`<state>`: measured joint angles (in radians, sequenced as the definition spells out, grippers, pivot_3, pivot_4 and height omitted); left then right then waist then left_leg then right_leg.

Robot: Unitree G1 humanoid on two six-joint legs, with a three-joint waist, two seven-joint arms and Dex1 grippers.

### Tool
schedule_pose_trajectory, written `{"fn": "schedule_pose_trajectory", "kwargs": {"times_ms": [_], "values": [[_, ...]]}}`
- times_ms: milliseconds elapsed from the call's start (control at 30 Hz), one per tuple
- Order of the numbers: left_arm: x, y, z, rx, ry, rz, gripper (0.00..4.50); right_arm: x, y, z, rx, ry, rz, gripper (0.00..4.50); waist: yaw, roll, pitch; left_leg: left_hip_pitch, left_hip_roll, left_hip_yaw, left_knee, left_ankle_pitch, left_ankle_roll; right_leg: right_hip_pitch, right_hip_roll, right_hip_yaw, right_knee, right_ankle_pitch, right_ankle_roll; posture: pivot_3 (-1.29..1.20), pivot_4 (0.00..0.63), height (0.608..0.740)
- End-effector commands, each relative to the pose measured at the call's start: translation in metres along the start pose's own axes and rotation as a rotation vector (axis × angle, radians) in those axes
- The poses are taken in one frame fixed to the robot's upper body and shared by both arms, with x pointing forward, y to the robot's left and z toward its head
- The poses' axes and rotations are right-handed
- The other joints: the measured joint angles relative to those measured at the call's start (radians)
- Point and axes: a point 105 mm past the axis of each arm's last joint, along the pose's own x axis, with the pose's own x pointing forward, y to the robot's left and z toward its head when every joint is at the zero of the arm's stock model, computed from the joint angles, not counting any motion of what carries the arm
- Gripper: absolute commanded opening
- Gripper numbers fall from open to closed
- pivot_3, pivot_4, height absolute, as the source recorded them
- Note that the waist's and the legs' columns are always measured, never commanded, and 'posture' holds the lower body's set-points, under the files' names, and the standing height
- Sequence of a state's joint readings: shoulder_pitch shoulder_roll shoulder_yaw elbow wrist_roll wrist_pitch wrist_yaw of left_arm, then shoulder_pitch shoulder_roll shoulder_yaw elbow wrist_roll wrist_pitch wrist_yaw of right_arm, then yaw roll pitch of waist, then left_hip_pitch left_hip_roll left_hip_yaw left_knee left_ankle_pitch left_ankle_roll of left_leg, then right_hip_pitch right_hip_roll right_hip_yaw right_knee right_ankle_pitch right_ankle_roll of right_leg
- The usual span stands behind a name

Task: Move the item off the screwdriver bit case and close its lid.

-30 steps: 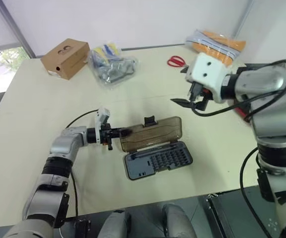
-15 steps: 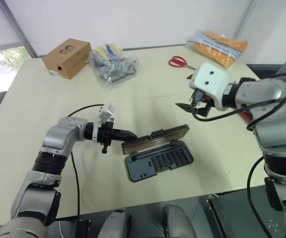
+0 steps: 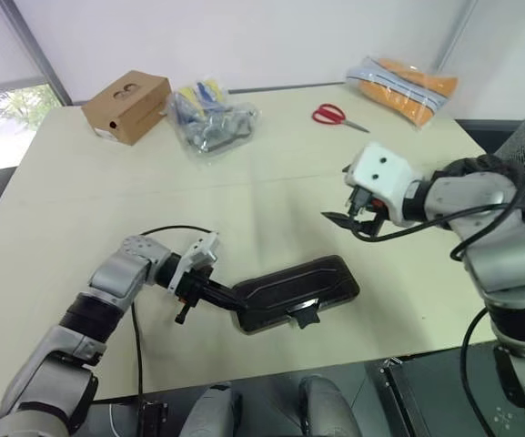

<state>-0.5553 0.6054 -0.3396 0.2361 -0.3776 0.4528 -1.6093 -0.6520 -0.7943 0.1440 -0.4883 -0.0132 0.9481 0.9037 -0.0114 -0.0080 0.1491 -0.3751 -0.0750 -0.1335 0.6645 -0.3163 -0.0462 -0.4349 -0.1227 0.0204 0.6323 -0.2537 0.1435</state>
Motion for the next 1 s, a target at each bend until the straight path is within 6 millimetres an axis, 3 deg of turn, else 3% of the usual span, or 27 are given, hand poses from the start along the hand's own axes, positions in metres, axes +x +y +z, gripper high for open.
{"fn": "schedule_pose_trajectory", "kwargs": {"times_ms": [33,100,200,333,433,533,633,767,933,1000], "values": [[0.001,0.005,0.003,-0.005,-0.003,0.023,0.0,-0.008,-0.002,0.013,-0.013,-0.046,-0.029,4.46,0.0,0.0,0.0,0.0,0.0,0.0,0.0,0.0,0.0,0.0,0.0,0.0,0.0,0.0,0.0,0.0,0.15,0.74],[0.003,0.008,0.01,-0.009,-0.031,0.035,0.0,-0.009,-0.001,0.015,-0.005,-0.053,-0.031,4.46,0.0,0.0,0.0,0.0,0.0,0.0,0.001,0.0,0.0,0.0,0.0,0.0,0.0,0.0,0.0,0.0,0.15,0.74],[0.006,0.01,0.004,-0.018,-0.012,0.035,0.0,-0.008,0.001,0.015,0.002,-0.052,-0.027,4.46,-0.001,0.0,0.0,0.0,0.0,0.0,0.001,0.0,0.0,0.001,0.0,0.0,0.0,0.0,0.0,0.0,0.15,0.74],[0.015,0.02,-0.031,-0.027,0.12,0.081,0.0,-0.004,0.006,0.01,0.017,-0.037,-0.019,4.46,0.002,0.0,-0.001,0.001,0.0,0.0,0.001,0.0,0.0,0.002,0.0,-0.001,0.0,0.0,0.0,0.0,0.15,0.74],[0.014,0.022,-0.042,-0.038,0.142,0.091,0.0,-0.006,0.013,0.004,0.046,-0.029,0.012,4.46,0.005,0.001,-0.002,0.006,0.0,0.0,0.002,-0.001,0.001,0.009,0.0,-0.002,-0.001,0.0,0.0,0.0,0.15,0.74],[0.011,0.022,-0.029,-0.037,0.078,0.087,0.0,-0.012,0.025,0.003,0.107,-0.055,0.077,4.46,0.006,0.001,-0.003,0.009,0.0,-0.001,0.002,-0.003,0.005,0.012,0.0,-0.002,-0.001,0.0,0.0,0.0,0.15,0.74],[0.007,0.018,-0.002,-0.028,-0.031,0.067,0.0,-0.017,0.031,0.008,0.188,-0.112,0.125,4.46,0.001,0.001,-0.003,0.01,0.0,-0.002,0.002,-0.003,0.006,0.012,0.0,-0.002,0.0,0.0,0.0,0.0,0.15,0.74],[-0.002,0.015,0.029,-0.014,-0.138,0.072,0.0,-0.021,0.041,0.012,0.241,-0.157,0.18,2.61,0.0,0.001,-0.002,0.008,0.0,-0.003,0.002,-0.003,0.006,0.01,0.001,-0.002,0.0,0.0,0.0,0.0,0.15,0.74],[-0.008,0.013,0.044,-0.011,-0.159,0.072,0.0,-0.022,0.057,0.013,0.315,-0.196,0.257,0.04,0.0,0.001,-0.002,0.003,0.0,-0.003,0.002,-0.001,0.002,0.005,0.001,-0.002,0.0,0.0,0.0,0.0,0.15,0.74],[-0.009,0.015,0.052,-0.008,-0.167,0.075,0.0,-0.021,0.074,0.013,0.341,-0.21,0.326,0.04,0.001,0.001,-0.002,0.003,0.0,-0.003,0.002,-0.001,0.002,0.005,0.0,-0.002,-0.001,0.0,0.0,0.0,0.15,0.74]]}}
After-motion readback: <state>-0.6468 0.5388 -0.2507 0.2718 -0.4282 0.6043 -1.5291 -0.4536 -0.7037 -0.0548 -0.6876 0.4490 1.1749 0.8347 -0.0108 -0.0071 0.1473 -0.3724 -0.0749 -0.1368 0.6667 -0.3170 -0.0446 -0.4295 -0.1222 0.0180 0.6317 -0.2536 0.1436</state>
